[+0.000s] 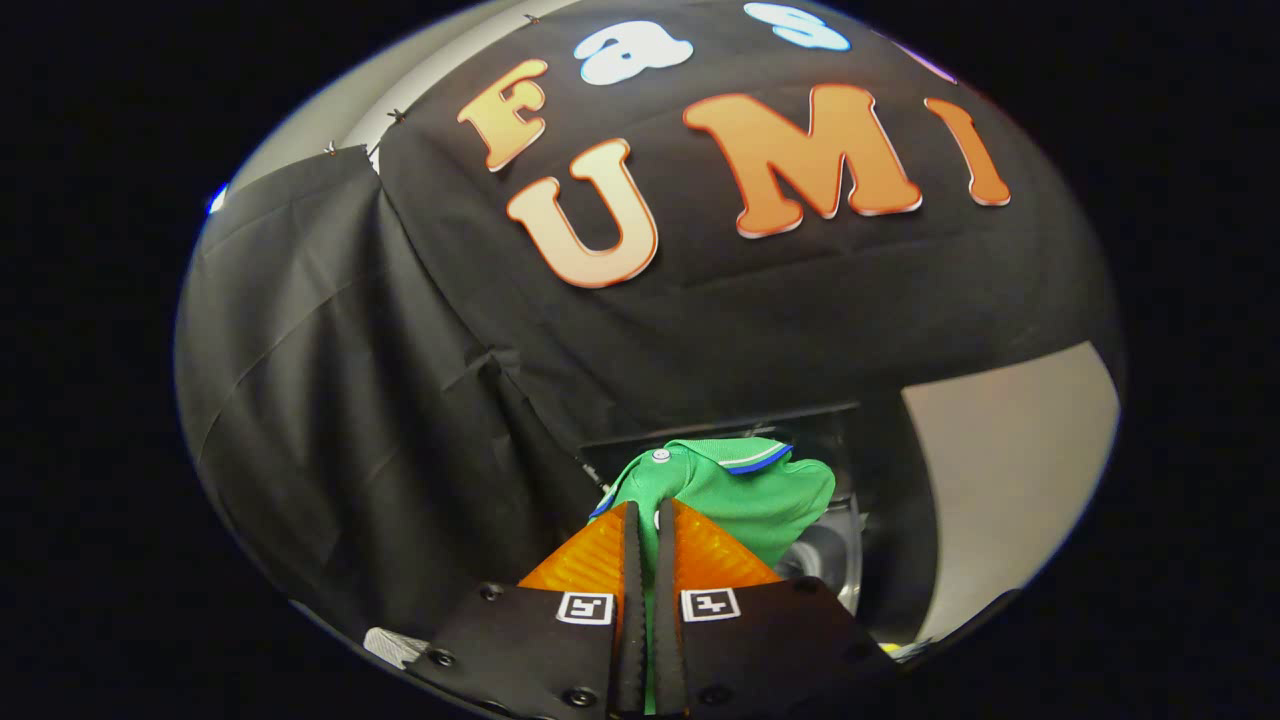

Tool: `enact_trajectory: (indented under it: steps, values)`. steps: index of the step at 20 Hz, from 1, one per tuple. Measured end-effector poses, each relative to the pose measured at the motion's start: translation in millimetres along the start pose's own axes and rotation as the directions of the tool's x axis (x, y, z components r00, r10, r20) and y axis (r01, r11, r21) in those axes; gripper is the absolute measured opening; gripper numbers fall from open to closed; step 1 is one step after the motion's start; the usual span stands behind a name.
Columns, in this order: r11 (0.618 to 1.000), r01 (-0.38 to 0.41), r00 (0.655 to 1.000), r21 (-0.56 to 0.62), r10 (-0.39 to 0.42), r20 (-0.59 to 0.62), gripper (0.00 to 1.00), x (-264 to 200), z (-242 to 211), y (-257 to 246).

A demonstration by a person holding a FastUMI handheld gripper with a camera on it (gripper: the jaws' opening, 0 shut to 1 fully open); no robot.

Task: Put the clothes into the washing machine and then close the washing machine lid.

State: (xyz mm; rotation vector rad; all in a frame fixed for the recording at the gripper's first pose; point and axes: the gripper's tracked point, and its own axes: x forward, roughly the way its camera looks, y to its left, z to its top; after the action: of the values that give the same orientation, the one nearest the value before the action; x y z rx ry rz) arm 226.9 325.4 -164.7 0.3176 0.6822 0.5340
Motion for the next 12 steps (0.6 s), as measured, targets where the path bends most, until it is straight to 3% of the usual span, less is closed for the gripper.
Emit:
enact_trajectory:
  steps: [2, 9, 12]
  values:
    - [0.999, -0.007, 0.999, 0.04, 0.009, -0.038, 0.11, 30, -22, 2]
    - [0.991, 0.077, 0.987, 0.109, -0.06, -0.151, 0.12, 124, -89, -38]
    - [0.976, 0.151, 0.97, 0.159, -0.115, -0.216, 0.12, 154, -117, -68]
